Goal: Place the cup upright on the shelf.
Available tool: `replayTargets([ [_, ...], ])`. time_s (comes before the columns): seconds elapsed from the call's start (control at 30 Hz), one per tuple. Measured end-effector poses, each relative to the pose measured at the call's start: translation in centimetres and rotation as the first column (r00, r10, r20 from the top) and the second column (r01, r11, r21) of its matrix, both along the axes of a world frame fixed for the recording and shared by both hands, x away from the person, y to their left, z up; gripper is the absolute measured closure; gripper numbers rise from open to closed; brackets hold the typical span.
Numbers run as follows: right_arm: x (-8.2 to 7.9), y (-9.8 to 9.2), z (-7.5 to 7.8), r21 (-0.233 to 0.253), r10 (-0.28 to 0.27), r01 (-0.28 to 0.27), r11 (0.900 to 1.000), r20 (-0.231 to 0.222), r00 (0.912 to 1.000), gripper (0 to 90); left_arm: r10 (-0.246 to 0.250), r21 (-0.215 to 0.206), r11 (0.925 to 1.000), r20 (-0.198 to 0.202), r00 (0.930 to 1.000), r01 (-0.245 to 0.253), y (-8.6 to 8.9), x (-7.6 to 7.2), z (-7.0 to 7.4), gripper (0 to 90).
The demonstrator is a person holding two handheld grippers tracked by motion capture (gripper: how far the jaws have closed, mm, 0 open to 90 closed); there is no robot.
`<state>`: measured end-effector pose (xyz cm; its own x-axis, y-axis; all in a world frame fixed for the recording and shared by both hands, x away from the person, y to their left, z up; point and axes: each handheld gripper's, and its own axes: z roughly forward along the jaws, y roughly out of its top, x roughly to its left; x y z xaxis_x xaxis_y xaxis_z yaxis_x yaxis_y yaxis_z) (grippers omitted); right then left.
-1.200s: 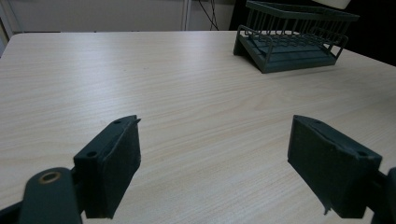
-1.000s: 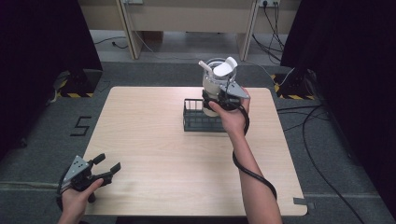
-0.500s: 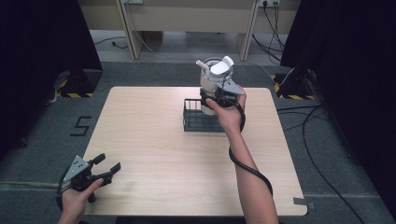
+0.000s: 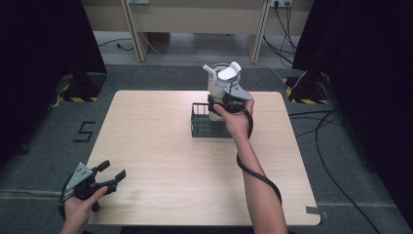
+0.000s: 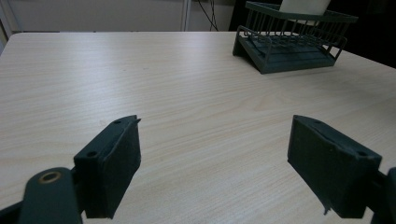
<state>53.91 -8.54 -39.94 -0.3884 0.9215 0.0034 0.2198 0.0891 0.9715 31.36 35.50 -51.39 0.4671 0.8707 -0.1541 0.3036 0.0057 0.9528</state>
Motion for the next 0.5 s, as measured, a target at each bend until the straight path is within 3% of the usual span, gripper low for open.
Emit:
replayTargets([
  [0.5, 0.3, 0.0, -1.6, -0.013, -0.006, 0.006, 1.000, -0.028, 0.9996, 10.9, -0.001, 0.002, 1.0000, 0.000, 1.0000, 0.001, 0.0, 0.0, 0.0, 16.5],
])
